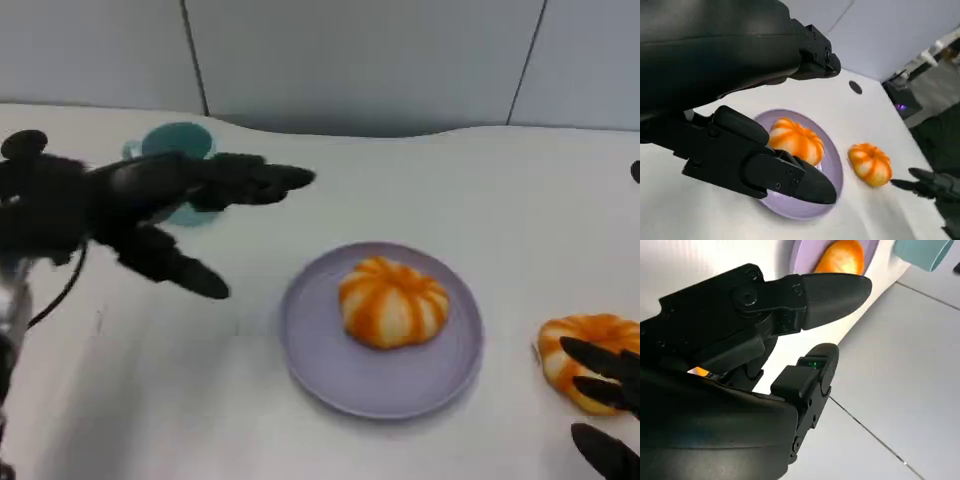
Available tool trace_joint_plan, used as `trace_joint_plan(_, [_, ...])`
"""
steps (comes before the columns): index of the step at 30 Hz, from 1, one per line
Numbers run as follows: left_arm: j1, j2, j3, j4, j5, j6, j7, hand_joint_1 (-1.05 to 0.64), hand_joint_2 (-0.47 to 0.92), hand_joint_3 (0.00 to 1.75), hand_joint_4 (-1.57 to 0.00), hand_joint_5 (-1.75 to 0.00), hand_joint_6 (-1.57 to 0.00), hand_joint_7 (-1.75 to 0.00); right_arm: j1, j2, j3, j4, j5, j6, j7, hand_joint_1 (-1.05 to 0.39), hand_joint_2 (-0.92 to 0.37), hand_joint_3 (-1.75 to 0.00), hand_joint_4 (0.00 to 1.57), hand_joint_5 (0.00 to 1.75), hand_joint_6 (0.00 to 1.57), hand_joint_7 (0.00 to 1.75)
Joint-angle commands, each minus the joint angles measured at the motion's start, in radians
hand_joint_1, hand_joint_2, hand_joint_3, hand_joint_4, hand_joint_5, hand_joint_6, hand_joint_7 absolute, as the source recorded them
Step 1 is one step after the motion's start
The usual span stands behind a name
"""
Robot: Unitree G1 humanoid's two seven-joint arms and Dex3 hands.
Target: Grasp the bread from the table and place it into the plate.
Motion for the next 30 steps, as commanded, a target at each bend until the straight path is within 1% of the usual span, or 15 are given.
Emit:
trace_joint_plan(1, [0.129, 0.028, 0.069, -0.051, -0.05, 0.064, 0.007, -0.77, 0.92, 0.09, -0.22, -0.19, -0.28, -0.04, 0.01, -0.008, -0.008, -0.021, 0.006, 0.023, 0.003, -0.37, -0.92, -0.35, 0.92, 0.0, 0.77, 0.0])
trace_joint_plan(3, [0.199, 0.022, 0.099, -0.08, -0.045, 0.076, 0.065, -0.75, 0.92, 0.09, -0.29, -0.22, -0.32, -0.05, 0.006, -0.009, -0.008, -0.011, 0.013, 0.01, 0.003, -0.37, -0.92, -0.35, 0.92, 0.0, 0.77, 0.0])
trace_joint_plan(4, [0.232, 0.017, 0.109, -0.098, -0.036, 0.081, 0.1, -0.7, 0.92, 0.08, -0.41, -0.3, -0.38, -0.07, 0.002, -0.01, -0.008, -0.004, 0.016, 0.001, 0.002, -0.36, -0.92, -0.35, 0.92, 0.01, 0.77, 0.0])
trace_joint_plan(5, [0.276, 0.006, 0.119, -0.122, -0.027, 0.09, 0.15, -0.68, 0.92, 0.07, -0.46, -0.37, -0.43, -0.08, 0.004, -0.01, -0.008, -0.007, 0.017, 0.007, 0.005, -0.36, -0.92, -0.35, 0.92, 0.01, 0.77, 0.0])
trace_joint_plan(7, [0.348, -0.008, 0.127, -0.177, -0.014, 0.141, 0.224, -0.64, 0.92, 0.07, -0.43, -0.71, -0.53, -0.06, 0.008, -0.009, -0.008, -0.017, 0.018, 0.022, 0.008, -0.37, -0.92, -0.36, 0.92, 0.0, 0.77, 0.0])
trace_joint_plan(8, [0.381, -0.01, 0.125, -0.208, -0.007, 0.173, 0.253, -0.61, 0.92, 0.07, -0.39, -1.02, -0.61, -0.08, 0.01, -0.008, -0.009, -0.022, 0.018, 0.027, 0.009, -0.37, -0.92, -0.36, 0.92, 0.0, 0.77, 0.0])
trace_joint_plan(11, [0.442, 0.007, 0.107, -0.285, 0.005, 0.316, 0.264, -0.54, 0.92, 0.11, -0.29, -1.42, -0.67, -0.14, 0.01, -0.011, -0.011, -0.024, 0.017, 0.027, 0.01, -0.37, -0.92, -0.36, 0.92, 0.0, 0.77, 0.0])
trace_joint_plan(12, [0.457, 0.02, 0.095, -0.315, 0.022, 0.378, 0.268, -0.53, 0.92, 0.12, -0.26, -1.48, -0.67, -0.16, 0.011, -0.012, -0.012, -0.026, 0.013, 0.029, 0.009, -0.37, -0.92, -0.36, 0.92, 0.0, 0.77, 0.0])
trace_joint_plan(14, [0.491, 0.035, 0.079, -0.394, 0.064, 0.501, 0.308, -0.49, 0.92, 0.12, -0.27, -1.63, -0.37, -1.01, 0.012, -0.013, -0.014, -0.027, 0.015, 0.031, 0.01, -0.37, -0.92, -0.36, 0.92, 0.0, 0.77, 0.0])
trace_joint_plan(15, [0.503, 0.038, 0.076, -0.425, 0.077, 0.541, 0.323, -0.48, 0.92, 0.11, -0.28, -1.66, -0.29, -1.24, 0.012, -0.013, -0.015, -0.028, 0.017, 0.031, 0.011, -0.37, -0.92, -0.36, 0.92, 0.0, 0.77, 0.0])
trace_joint_plan(17, [0.524, 0.035, 0.074, -0.473, 0.094, 0.62, 0.352, -0.46, 0.92, 0.14, -0.32, -1.72, -0.22, -1.52, 0.012, -0.014, -0.017, -0.025, 0.016, 0.025, 0.009, -0.37, -0.92, -0.36, 0.92, 0.0, 0.77, 0.0])
trace_joint_plan(18, [0.53, 0.034, 0.072, -0.489, 0.099, 0.645, 0.36, -0.46, 0.92, 0.16, -0.34, -1.73, -0.21, -1.6, 0.013, -0.015, -0.018, -0.024, 0.016, 0.022, 0.009, -0.37, -0.92, -0.36, 0.92, 0.0, 0.77, 0.0])
trace_joint_plan(21, [0.536, 0.038, 0.058, -0.504, 0.126, 0.667, 0.37, -0.46, 0.92, 0.18, -0.35, -1.74, -0.2, -1.68, 0.013, -0.018, -0.021, -0.022, 0.019, 0.02, 0.011, -0.37, -0.92, -0.36, 0.92, 0.0, 0.77, 0.0])
trace_joint_plan(26, [0.538, 0.029, 0.018, -0.522, 0.215, 0.687, 0.439, -0.4, 0.91, 0.12, -0.6, -1.75, -0.47, -1.72, 0.015, -0.029, -0.03, -0.018, 0.03, 0.024, 0.022, -0.37, -0.92, -0.36, 0.91, 0.0, 0.76, 0.0])
trace_joint_plan(30, [0.528, 0.031, -0.011, -0.548, 0.262, 0.716, 0.463, -0.38, 0.89, 0.08, -0.7, -1.75, -0.55, -1.74, 0.008, -0.036, -0.033, -0.003, 0.035, 0.013, 0.022, -0.37, -0.92, -0.37, 0.91, 0.0, 0.77, 0.0])
